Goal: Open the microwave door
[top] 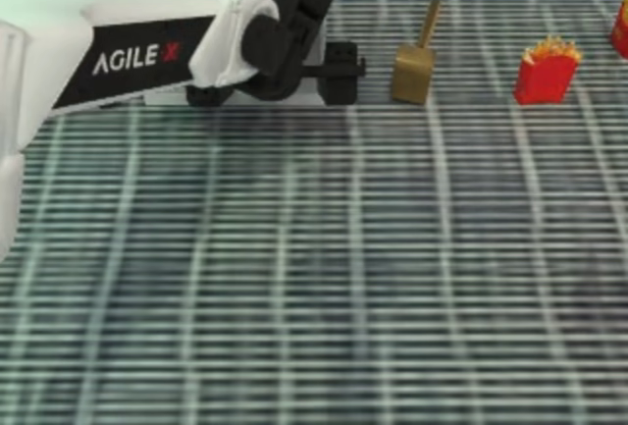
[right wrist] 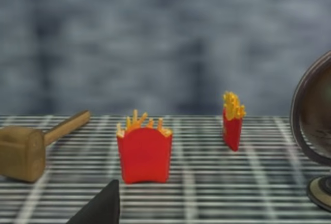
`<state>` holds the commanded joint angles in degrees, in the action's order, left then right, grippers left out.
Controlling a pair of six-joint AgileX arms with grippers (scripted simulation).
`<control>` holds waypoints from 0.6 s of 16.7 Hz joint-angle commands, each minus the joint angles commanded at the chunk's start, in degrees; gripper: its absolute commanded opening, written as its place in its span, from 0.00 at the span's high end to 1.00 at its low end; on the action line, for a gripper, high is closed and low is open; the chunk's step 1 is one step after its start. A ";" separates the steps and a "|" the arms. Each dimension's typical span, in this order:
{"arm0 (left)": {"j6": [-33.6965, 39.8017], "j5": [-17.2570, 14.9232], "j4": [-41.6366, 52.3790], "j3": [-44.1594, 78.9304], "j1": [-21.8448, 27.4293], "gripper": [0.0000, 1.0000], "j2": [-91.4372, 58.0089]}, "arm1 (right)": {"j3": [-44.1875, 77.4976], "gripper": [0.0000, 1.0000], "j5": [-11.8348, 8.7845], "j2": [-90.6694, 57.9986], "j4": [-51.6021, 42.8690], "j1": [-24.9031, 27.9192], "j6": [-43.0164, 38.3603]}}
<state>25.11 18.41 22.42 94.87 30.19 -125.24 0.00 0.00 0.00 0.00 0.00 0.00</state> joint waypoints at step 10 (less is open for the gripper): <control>0.00 0.00 0.00 0.00 0.00 0.60 0.00 | 0.00 0.00 0.00 0.00 0.00 0.00 0.00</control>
<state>25.11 18.41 22.42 94.87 30.19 -125.24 0.00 0.00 0.00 0.00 0.00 0.00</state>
